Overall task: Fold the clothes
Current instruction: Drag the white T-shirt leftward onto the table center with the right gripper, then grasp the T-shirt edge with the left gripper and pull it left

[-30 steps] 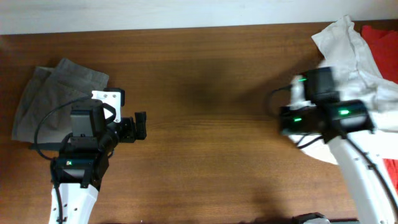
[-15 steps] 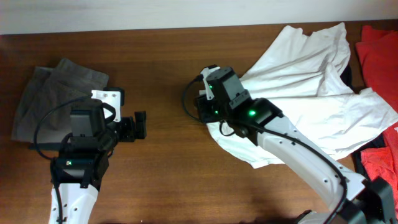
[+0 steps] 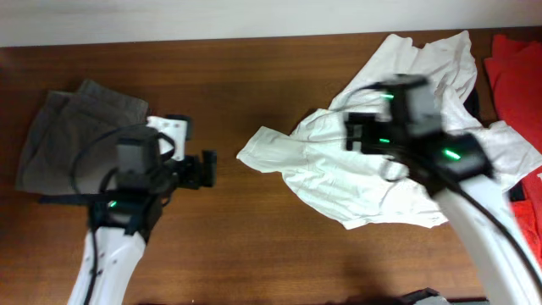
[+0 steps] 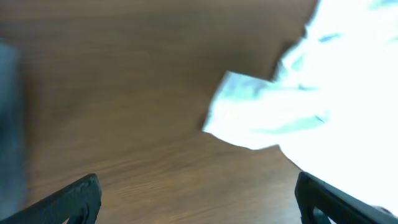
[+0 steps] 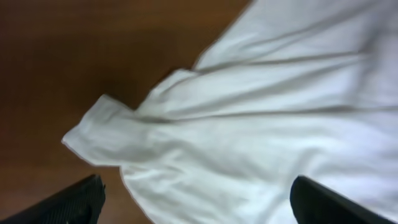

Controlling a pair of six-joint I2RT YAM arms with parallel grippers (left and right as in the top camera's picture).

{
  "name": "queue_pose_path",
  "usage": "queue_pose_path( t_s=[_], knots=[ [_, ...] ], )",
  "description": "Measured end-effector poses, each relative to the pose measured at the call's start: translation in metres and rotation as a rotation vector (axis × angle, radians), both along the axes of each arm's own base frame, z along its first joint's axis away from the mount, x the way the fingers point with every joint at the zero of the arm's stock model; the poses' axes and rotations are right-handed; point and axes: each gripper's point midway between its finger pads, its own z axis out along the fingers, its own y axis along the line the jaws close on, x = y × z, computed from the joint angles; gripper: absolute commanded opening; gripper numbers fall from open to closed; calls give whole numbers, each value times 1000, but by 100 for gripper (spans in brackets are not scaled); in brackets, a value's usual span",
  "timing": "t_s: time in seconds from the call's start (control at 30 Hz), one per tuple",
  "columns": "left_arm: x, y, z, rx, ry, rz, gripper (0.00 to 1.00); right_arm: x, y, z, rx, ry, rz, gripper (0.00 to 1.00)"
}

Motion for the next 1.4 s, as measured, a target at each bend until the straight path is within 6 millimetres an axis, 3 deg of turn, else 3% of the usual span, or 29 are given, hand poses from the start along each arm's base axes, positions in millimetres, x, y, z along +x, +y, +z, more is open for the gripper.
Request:
queue_pose_path(
  t_s=[0.13,0.33,0.63,0.87,1.0,1.03,1.27,1.4],
  knots=[
    [1,-37,-27,-29,79,-98,99,-29,-40,18,-1,-7,-107,98],
    [-3,-99,-73,-113,221,-195,99,-54,-74,14,-8,46,-218,99],
    [-16,-165,-137,-205,398,-188,99,-62,-80,9,-12,84,-240,99],
    [-29,-208,-156,-237,411,-239,93,-65,-80,7,-14,99,-239,99],
    [-38,-222,-159,-229,412,-269,89,-66,-80,6,-14,105,-239,99],
    [-40,-225,-159,-220,407,-271,82,-66,-80,6,-14,105,-239,99],
    [-39,-223,-162,-201,398,-244,65,-68,-80,5,-16,113,-239,99],
    [-37,-222,-164,-198,397,-230,41,-70,-80,4,-17,123,-239,99]
  ],
)
